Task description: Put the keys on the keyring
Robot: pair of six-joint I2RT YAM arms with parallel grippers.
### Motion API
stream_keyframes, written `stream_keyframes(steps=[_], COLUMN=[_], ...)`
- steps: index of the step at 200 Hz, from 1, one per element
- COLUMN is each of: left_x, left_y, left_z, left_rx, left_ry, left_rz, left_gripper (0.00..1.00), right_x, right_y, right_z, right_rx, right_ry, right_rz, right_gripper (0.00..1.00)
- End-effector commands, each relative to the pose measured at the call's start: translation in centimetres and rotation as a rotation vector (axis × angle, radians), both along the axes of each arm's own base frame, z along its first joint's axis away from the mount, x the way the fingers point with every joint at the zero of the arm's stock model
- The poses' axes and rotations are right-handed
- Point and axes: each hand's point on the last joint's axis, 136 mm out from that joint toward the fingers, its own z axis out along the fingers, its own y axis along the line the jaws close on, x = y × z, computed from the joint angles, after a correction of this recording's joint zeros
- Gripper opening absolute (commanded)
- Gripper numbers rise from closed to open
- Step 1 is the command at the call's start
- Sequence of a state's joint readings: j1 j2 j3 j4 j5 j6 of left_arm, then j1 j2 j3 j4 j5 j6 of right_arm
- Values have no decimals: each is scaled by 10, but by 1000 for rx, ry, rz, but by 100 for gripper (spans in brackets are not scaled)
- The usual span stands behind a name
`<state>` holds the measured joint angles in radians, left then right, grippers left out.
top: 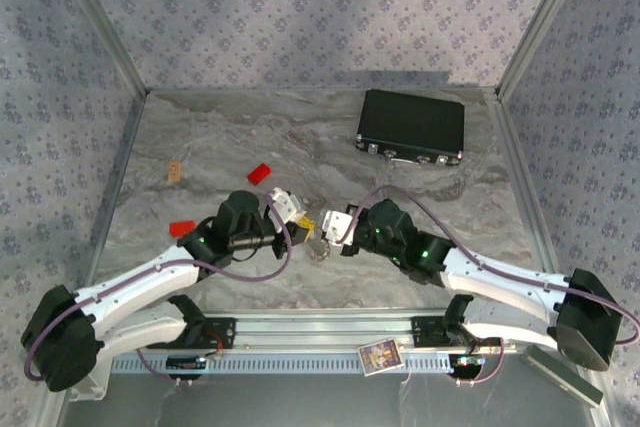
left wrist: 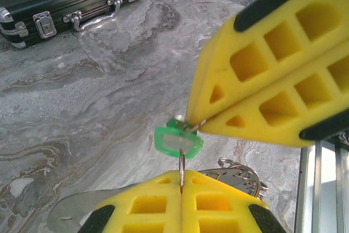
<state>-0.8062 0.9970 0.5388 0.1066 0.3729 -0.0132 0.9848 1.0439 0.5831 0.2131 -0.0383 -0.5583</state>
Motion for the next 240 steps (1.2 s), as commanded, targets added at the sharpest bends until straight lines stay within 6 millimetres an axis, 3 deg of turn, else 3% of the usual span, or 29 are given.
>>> stream_keyframes(steps=[1,130,240], left_x=[3,5,5], left_y=[-7,-6,-8], left_z=[27,28,27], left_rx=[-57,-64,-64], left_ry=[-43,-37,-32], left_rz=[-6,12,5], left_gripper=[0,0,0], right_x=[-6,-1,-1], right_y=[6,-4,4], right_z=[-1,1,-3], right_rx=[0,-1,-8], right_ry=[11,-14,-3], right_rz=[39,-12,2], right_gripper=[0,0,0])
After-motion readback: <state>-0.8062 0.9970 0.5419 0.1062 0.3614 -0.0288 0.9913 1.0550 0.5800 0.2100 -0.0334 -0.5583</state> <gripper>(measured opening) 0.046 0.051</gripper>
